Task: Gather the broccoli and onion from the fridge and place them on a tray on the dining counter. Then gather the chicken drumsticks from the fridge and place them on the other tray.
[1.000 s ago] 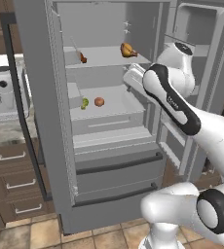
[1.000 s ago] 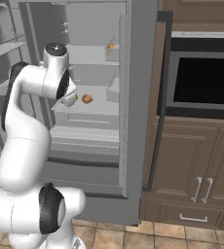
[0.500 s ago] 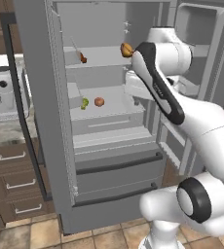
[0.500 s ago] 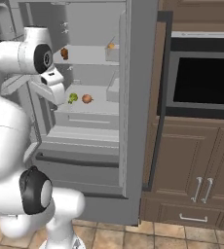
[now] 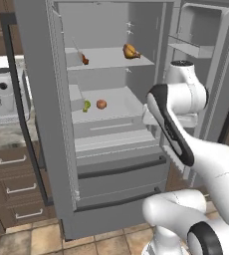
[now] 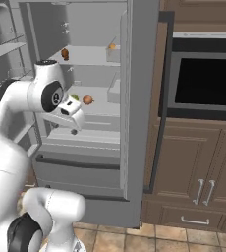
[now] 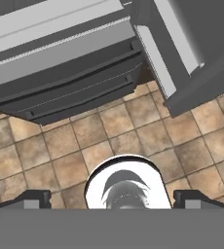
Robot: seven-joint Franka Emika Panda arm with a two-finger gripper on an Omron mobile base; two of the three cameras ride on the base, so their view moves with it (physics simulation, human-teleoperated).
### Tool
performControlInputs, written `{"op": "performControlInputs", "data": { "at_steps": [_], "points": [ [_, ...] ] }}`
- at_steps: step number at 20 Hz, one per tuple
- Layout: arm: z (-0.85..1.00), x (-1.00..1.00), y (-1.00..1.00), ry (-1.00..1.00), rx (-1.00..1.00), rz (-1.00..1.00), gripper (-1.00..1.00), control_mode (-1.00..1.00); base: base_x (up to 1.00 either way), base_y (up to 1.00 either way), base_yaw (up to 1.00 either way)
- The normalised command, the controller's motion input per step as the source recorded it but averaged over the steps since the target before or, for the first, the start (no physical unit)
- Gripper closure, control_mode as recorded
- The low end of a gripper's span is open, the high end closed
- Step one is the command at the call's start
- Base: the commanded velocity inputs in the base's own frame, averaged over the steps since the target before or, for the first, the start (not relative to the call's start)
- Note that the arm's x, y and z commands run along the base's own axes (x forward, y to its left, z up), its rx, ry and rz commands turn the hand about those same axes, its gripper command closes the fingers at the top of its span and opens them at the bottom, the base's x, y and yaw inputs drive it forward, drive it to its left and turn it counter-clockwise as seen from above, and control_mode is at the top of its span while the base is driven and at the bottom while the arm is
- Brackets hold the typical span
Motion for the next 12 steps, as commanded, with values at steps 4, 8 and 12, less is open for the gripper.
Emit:
{"op": "performControlInputs", "data": {
  "at_steps": [4,8,12],
  "points": [
    [-0.28,0.84,0.04,0.02,-0.01,0.1,-1.0,-1.0,0.0,0.0,0.0],
    [-0.14,0.5,0.34,0.04,-0.01,0.0,-1.0,-1.0,0.0,0.0,0.0],
    [-0.2,0.14,0.22,0.05,0.0,0.0,-1.0,-1.0,0.0,0.0,0.0]
  ]
}}
